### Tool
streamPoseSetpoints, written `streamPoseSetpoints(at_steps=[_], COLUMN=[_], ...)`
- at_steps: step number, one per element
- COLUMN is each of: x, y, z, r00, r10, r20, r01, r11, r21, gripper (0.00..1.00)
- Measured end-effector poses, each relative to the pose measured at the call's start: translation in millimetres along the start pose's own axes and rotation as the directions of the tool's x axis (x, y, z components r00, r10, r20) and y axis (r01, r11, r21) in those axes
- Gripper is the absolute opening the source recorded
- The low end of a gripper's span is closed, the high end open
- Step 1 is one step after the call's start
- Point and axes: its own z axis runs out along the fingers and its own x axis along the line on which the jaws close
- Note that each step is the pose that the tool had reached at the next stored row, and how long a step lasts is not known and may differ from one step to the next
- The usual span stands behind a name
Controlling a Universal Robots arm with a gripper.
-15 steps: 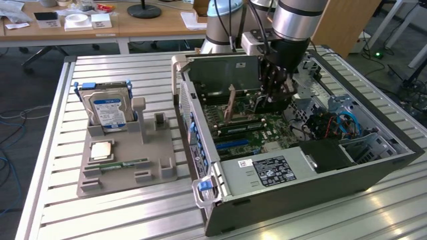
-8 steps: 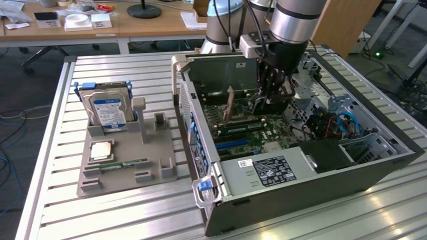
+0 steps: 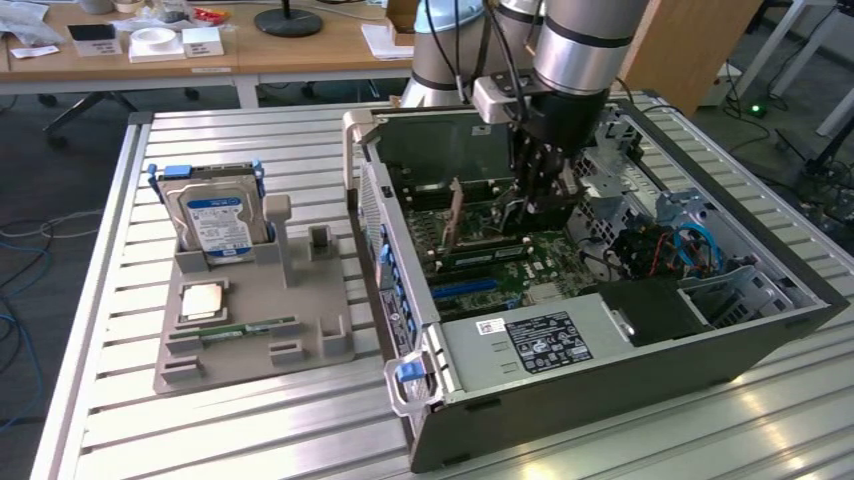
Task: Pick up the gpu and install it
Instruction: 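Insert the gpu into the slot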
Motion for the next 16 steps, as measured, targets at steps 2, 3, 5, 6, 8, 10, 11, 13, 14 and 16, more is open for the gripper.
streamPoseSetpoints(at_steps=[2, 3, 5, 6, 8, 10, 11, 13, 14, 16], x=[0.4, 0.5, 0.6, 0.8, 3.2, 6.1, 7.2, 8.3, 8.4, 8.4], y=[1.8, 2.7, 3.6, 3.7, 3.9, 3.9, 4.0, 4.4, 4.6, 4.6], z=[1.7, 2.4, 2.6, 2.8, 3.0, 3.1, 3.2, 3.5, 3.6, 3.5], r00=[1.0, 1.0, 1.0, 1.0, 1.0, 1.0, 1.0, 1.0, 1.0, 1.0], r10=[-0.001, -0.001, -0.001, -0.001, -0.002, -0.003, -0.003, -0.004, -0.004, -0.004], r20=[0.0, 0.0, -0.0004, 0.0, 0.0001, 0.0002, 0.0001, 0.0003, 0.0002, 0.0001], r01=[0.001, 0.001, 0.001, 0.001, 0.002, 0.003, 0.003, 0.004, 0.004, 0.004], r11=[1.0, 1.0, 1.0, 1.0, 1.0, 1.0, 1.0, 1.0, 1.0, 1.0], r21=[0.0001, 0.0001, -0.0001, 0.0001, 0.0001, 0.0001, 0.0, 0.0001, 0.0001, 0.0001], gripper=[0.26, 0.26, 0.26, 0.26, 0.26, 0.26, 0.26, 0.26, 0.26, 0.26])
